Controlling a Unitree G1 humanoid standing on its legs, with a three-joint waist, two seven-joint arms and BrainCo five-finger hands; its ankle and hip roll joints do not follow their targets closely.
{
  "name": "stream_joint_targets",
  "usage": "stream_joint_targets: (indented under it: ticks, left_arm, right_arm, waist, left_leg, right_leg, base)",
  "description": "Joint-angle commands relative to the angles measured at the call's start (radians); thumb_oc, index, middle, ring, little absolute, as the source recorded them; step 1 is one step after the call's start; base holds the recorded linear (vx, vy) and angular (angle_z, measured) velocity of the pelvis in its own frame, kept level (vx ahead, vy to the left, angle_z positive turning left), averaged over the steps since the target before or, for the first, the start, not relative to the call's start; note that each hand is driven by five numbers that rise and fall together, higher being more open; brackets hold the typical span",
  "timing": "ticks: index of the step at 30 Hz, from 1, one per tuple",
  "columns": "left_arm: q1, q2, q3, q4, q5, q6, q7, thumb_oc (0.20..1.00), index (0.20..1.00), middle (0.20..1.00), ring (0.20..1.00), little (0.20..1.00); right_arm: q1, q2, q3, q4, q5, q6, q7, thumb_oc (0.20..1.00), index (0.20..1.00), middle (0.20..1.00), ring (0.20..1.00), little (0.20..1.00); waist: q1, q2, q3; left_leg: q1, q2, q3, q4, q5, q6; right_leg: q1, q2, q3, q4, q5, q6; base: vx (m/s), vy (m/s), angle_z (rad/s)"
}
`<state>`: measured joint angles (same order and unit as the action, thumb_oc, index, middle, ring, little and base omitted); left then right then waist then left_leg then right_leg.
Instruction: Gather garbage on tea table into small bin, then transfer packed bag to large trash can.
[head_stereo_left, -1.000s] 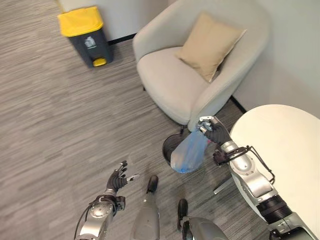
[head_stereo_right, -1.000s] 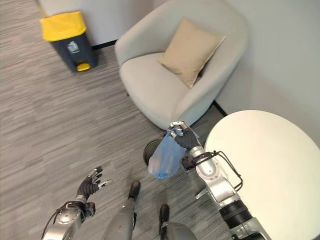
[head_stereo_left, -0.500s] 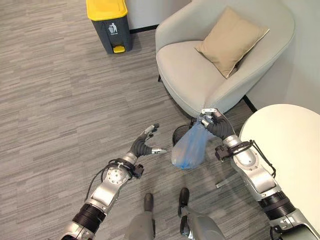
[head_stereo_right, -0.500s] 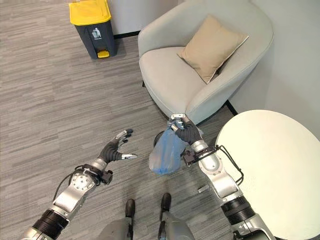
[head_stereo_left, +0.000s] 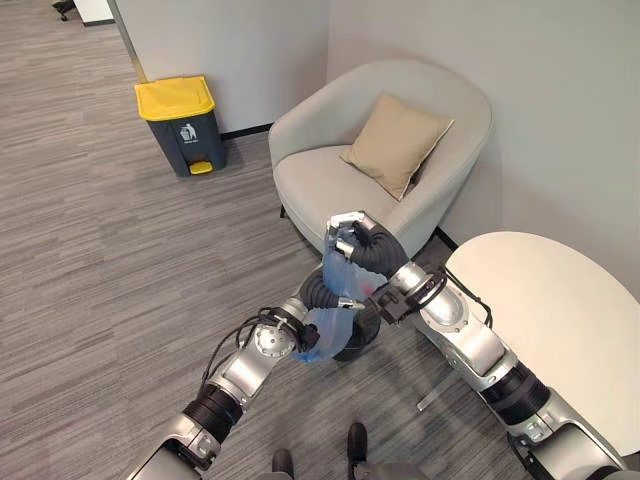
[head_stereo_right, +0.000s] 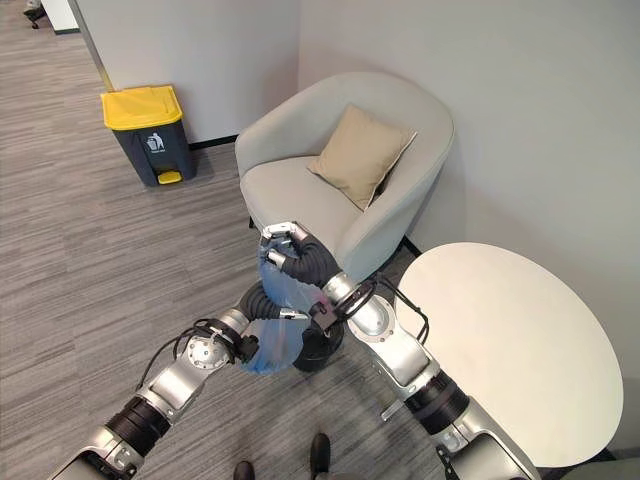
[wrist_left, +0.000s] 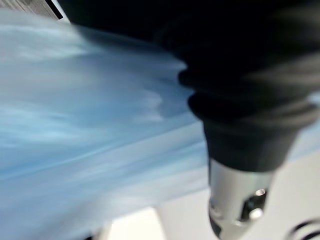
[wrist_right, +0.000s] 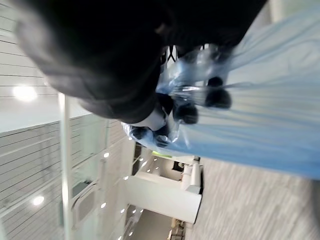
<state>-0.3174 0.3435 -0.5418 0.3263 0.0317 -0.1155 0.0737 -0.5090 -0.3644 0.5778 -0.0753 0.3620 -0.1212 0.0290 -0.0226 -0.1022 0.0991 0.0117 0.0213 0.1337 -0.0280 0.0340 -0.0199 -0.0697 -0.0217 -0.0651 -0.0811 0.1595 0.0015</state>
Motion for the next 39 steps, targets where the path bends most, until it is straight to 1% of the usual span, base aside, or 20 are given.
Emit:
stream_joint_targets:
  ticks: [1,6,11,12,13,17,20,24,26,27,28,29,32,34,35,36,37,39]
  left_arm:
    - [-0.029,-0.012,-0.018,0.067,0.064,-0.007,0.033,1.0,1.0,1.0,1.0,1.0]
    - [-0.024,-0.055,-0.041,0.118,0.061,0.008,0.049,1.0,1.0,1.0,1.0,1.0]
    - [-0.063,-0.086,-0.054,0.132,0.046,0.013,0.084,1.0,1.0,1.0,1.0,1.0]
    - [-0.096,-0.099,-0.057,0.141,0.035,0.014,0.102,0.583,0.583,0.583,0.583,0.583]
    - [-0.121,-0.109,-0.06,0.155,0.028,0.015,0.113,0.2,0.2,0.2,0.2,0.2]
    - [-0.162,-0.105,-0.038,0.115,-0.016,-0.003,0.151,0.2,0.2,0.2,0.2,0.2]
    - [-0.162,-0.093,-0.013,0.069,-0.041,-0.017,0.166,0.2,0.2,0.2,0.2,0.2]
    - [-0.116,-0.062,0.038,-0.046,-0.067,-0.037,0.175,0.2,0.2,0.2,0.2,0.2]
    - [-0.093,-0.05,0.058,-0.08,-0.074,-0.045,0.174,0.2,0.2,0.2,0.2,0.2]
    - [-0.071,-0.04,0.078,-0.106,-0.081,-0.053,0.177,0.2,0.2,0.2,0.2,0.2]
    - [-0.06,-0.035,0.085,-0.118,-0.084,-0.057,0.177,0.2,0.2,0.2,0.2,0.2]
    - [-0.028,-0.024,0.106,-0.145,-0.091,-0.062,0.175,0.2,0.2,0.2,0.2,0.2]
    - [0.026,-0.002,0.142,-0.171,-0.088,-0.07,0.177,0.2,0.2,0.2,0.2,0.2]
    - [0.061,0.008,0.162,-0.181,-0.088,-0.072,0.179,0.2,0.2,0.2,0.2,0.2]
    - [0.121,0.03,0.201,-0.188,-0.087,-0.07,0.171,0.2,0.2,0.2,0.2,0.2]
    - [0.123,0.03,0.201,-0.19,-0.087,-0.07,0.171,0.2,0.2,0.2,0.2,0.2]
    - [0.165,0.043,0.233,-0.186,-0.085,-0.067,0.163,0.2,0.2,0.2,0.2,0.2]
    - [0.234,0.055,0.292,-0.173,-0.1,-0.064,0.139,0.2,0.2,0.2,0.2,0.2]
  right_arm:
    - [-0.092,0.08,-0.045,-0.053,0.083,-0.074,-0.029,0.2,0.2,0.2,0.2,0.2]
    - [-0.118,0.13,-0.01,-0.079,0.155,-0.079,-0.031,0.2,0.2,0.2,0.2,0.2]
    - [-0.123,0.178,0.035,-0.098,0.205,-0.081,-0.018,0.2,0.2,0.2,0.2,0.2]
    - [-0.128,0.193,0.053,-0.102,0.223,-0.083,-0.013,0.2,0.2,0.2,0.2,0.2]
    - [-0.13,0.199,0.059,-0.1,0.227,-0.086,-0.013,0.2,0.2,0.2,0.2,0.2]
    - [-0.14,0.206,0.078,-0.102,0.234,-0.087,-0.004,0.2,0.2,0.2,0.2,0.2]
    - [-0.133,0.189,0.077,-0.108,0.216,-0.085,0.001,0.2,0.2,0.2,0.2,0.2]
    - [-0.036,0.154,0.066,-0.111,0.162,-0.071,0.02,0.2,0.2,0.2,0.2,0.2]
    - [-0.009,0.135,0.056,-0.118,0.098,-0.072,0.02,0.2,0.2,0.2,0.2,0.2]
    - [0.007,0.111,0.043,-0.124,0.032,-0.074,0.013,0.57,0.57,0.57,0.57,0.57]
    - [0.012,0.098,0.036,-0.123,-0.009,-0.075,0.007,1.0,1.0,1.0,1.0,1.0]
    - [0.022,0.063,0.014,-0.132,-0.111,-0.081,-0.015,1.0,1.0,1.0,1.0,1.0]
    - [0.032,0.004,-0.027,-0.159,-0.286,-0.099,-0.066,1.0,1.0,1.0,1.0,1.0]
    - [0.047,-0.031,-0.056,-0.171,-0.374,-0.102,-0.096,1.0,1.0,1.0,1.0,1.0]
    - [0.094,-0.073,-0.105,-0.191,-0.448,-0.103,-0.12,1.0,1.0,1.0,1.0,1.0]
    - [0.097,-0.074,-0.105,-0.193,-0.449,-0.102,-0.12,1.0,1.0,1.0,1.0,1.0]
    - [0.14,-0.101,-0.144,-0.192,-0.461,-0.099,-0.123,1.0,1.0,1.0,1.0,1.0]
    - [0.252,-0.131,-0.217,-0.158,-0.432,-0.084,-0.106,1.0,1.0,1.0,1.0,1.0]
  waist:
    - [-0.003,-0.025,-0.028]
    - [0.0,-0.026,-0.036]
    - [-0.001,-0.026,-0.04]
    - [-0.004,-0.026,-0.042]
    - [-0.006,-0.025,-0.043]
    - [-0.011,-0.02,-0.047]
    - [-0.01,-0.016,-0.048]
    - [-0.01,-0.011,-0.052]
    - [-0.01,-0.008,-0.052]
    - [-0.009,-0.006,-0.052]
    - [-0.009,-0.006,-0.052]
    - [-0.008,-0.004,-0.053]
    - [-0.006,0.0,-0.053]
    - [-0.007,0.002,-0.054]
    - [-0.008,0.007,-0.056]
    - [-0.008,0.007,-0.058]
    - [-0.01,0.009,-0.058]
    - [-0.015,0.012,-0.059]
  left_leg:
    - [-0.02,0.003,-0.051,0.019,-0.093,-0.013]
    - [-0.005,0.0,-0.051,0.001,-0.089,-0.012]
    - [0.001,0.002,-0.05,-0.007,-0.086,-0.012]
    - [0.001,0.002,-0.049,-0.007,-0.084,-0.012]
    - [0.002,0.003,-0.05,-0.008,-0.083,-0.012]
    - [0.008,0.002,-0.048,-0.016,-0.08,-0.013]
    - [0.01,0.001,-0.05,-0.019,-0.078,-0.013]
    - [0.014,-0.001,-0.053,-0.025,-0.076,-0.013]
    - [0.016,-0.002,-0.054,-0.026,-0.076,-0.013]
    - [0.017,-0.001,-0.054,-0.028,-0.075,-0.013]
    - [0.017,-0.002,-0.055,-0.028,-0.075,-0.013]
    - [0.019,-0.002,-0.057,-0.029,-0.075,-0.012]
    - [0.02,-0.001,-0.058,-0.028,-0.075,-0.011]
    - [0.022,-0.001,-0.058,-0.03,-0.074,-0.011]
    - [0.024,0.0,-0.058,-0.032,-0.072,-0.011]
    - [0.024,0.0,-0.058,-0.032,-0.072,-0.011]
    - [0.024,0.001,-0.059,-0.033,-0.071,-0.01]
    - [0.025,0.0,-0.059,-0.034,-0.07,-0.011]
  right_leg:
    - [0.09,0.001,0.031,0.044,-0.215,0.071]
    - [0.097,0.003,0.027,0.041,-0.216,0.071]
    - [0.096,0.002,0.026,0.04,-0.213,0.071]
    - [0.095,0.002,0.026,0.04,-0.213,0.071]
    - [0.095,0.002,0.026,0.041,-0.212,0.071]
    - [0.097,0.0,0.025,0.041,-0.212,0.072]
    - [0.099,-0.001,0.023,0.04,-0.211,0.073]
    - [0.102,-0.004,0.018,0.037,-0.21,0.075]
    - [0.103,-0.005,0.017,0.037,-0.211,0.076]
    - [0.105,-0.006,0.015,0.036,-0.212,0.076]
    - [0.106,-0.006,0.015,0.035,-0.212,0.077]
    - [0.108,-0.006,0.014,0.035,-0.213,0.077]
    - [0.11,-0.007,0.012,0.034,-0.214,0.078]
    - [0.112,-0.007,0.011,0.032,-0.214,0.079]
    - [0.114,-0.007,0.008,0.031,-0.214,0.081]
    - [0.114,-0.007,0.008,0.031,-0.214,0.081]
    - [0.115,-0.007,0.008,0.03,-0.215,0.081]
    - [0.116,-0.006,0.006,0.029,-0.215,0.082]
  base:
    - [0.01,0.009,-0.03]
    - [0.01,0.007,-0.01]
    - [0.0,0.0,0.0]
    - [0.0,0.0,0.0]
    - [0.0,0.0,0.0]
    - [0.0,0.0,0.0]
    - [0.0,0.0,0.0]
    - [0.0,0.0,0.0]
    - [0.0,0.0,0.0]
    - [0.0,0.0,0.0]
    - [0.0,0.0,0.0]
    - [0.0,0.0,0.0]
    - [0.0,0.0,0.0]
    - [0.0,0.0,0.0]
    - [0.0,0.0,0.0]
    - [0.0,0.0,0.0]
    - [0.0,0.0,0.0]
    - [0.0,0.0,0.0]
